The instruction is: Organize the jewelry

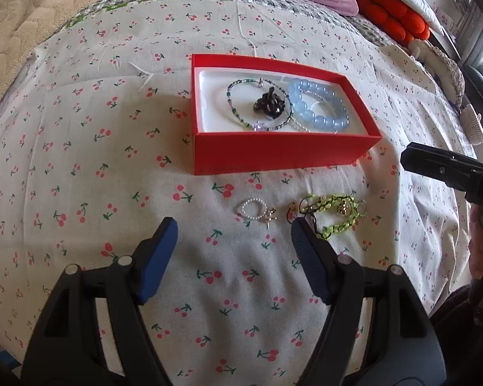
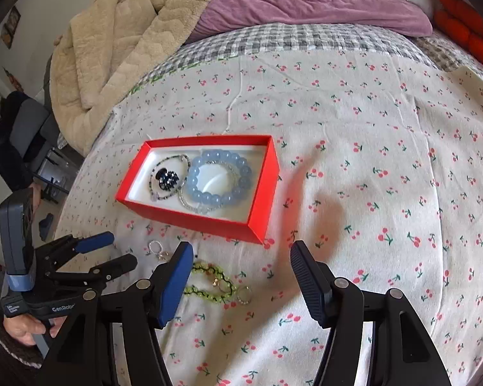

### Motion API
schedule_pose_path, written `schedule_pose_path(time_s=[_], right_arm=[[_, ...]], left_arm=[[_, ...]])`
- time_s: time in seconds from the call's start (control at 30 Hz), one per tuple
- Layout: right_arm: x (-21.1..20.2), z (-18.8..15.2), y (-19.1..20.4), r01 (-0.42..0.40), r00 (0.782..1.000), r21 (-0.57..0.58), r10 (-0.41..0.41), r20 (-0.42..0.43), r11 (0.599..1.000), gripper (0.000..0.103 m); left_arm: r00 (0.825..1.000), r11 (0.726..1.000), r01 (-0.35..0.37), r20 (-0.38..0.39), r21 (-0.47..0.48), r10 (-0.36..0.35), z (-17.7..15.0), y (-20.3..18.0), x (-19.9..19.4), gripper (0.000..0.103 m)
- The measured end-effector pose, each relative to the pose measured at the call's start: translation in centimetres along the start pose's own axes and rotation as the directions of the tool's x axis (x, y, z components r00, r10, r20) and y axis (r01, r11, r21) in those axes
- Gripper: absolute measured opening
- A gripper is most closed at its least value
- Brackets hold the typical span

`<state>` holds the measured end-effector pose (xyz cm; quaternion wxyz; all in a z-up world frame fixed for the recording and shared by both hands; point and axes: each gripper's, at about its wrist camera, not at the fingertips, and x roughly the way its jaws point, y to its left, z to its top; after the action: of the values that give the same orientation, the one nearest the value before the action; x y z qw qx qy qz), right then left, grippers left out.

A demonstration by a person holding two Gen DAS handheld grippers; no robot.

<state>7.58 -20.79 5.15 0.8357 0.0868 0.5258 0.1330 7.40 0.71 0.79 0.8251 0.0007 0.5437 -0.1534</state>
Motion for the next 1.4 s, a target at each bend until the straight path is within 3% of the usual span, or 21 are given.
schedule_pose_path(time_s=[0.23, 0.4, 0.57, 0.7, 0.93, 1.0, 1.1, 1.4], right_arm=[[1.6, -2.8, 0.2, 0.027, 0.997, -0.037, -0.030, -0.066, 0.999, 0.064], [2.5, -3.8, 1.0, 0.056, 0.992, -0.135, -0.070, -0.100, 0.989, 0.064], [2.1, -3.5, -0.3, 0.054, 0.994, -0.100, -0.063, -0.089, 0.993, 0.064], [2.4, -3.5, -1.1, 0.057, 0.992, -0.084, -0.066, -0.104, 0.995, 0.064], [1.9, -3.2, -1.5, 0.048, 0.993, -0.060, -0.054, -0.106, 0.997, 0.064], [1.7, -3.1, -1.5, 0.050, 0.993, -0.068, -0.057, -0.100, 0.996, 0.064], [1.5, -3.1, -1.5, 0.055, 0.993, -0.070, -0.062, -0.099, 0.996, 0.064], [0.8, -3.1, -1.3, 0.054, 0.995, -0.062, -0.059, -0.083, 0.997, 0.064]], left_arm=[[0.999, 0.999, -0.034, -0.039, 0.034, 0.036, -1.8, 0.0, 0.5, 0.074], [0.997, 0.997, 0.031, -0.069, 0.073, -0.026, -2.8, -1.4, 0.9, 0.070], [0.984, 0.985, 0.154, -0.102, 0.078, -0.146, -2.6, -4.0, 1.8, 0.056], [0.979, 0.982, 0.176, -0.114, 0.064, -0.169, -1.8, -5.4, 3.0, 0.050], [0.989, 0.990, 0.131, -0.078, 0.047, -0.127, -0.5, -6.4, 4.4, 0.029], [0.991, 0.990, 0.122, -0.066, 0.072, -0.118, -0.6, -6.9, 4.5, 0.010], [0.994, 0.990, 0.103, -0.044, 0.100, -0.099, -0.7, -7.5, 4.2, 0.006], [0.983, 0.980, 0.148, 0.084, 0.132, -0.160, -0.6, -6.9, -1.3, 0.006]])
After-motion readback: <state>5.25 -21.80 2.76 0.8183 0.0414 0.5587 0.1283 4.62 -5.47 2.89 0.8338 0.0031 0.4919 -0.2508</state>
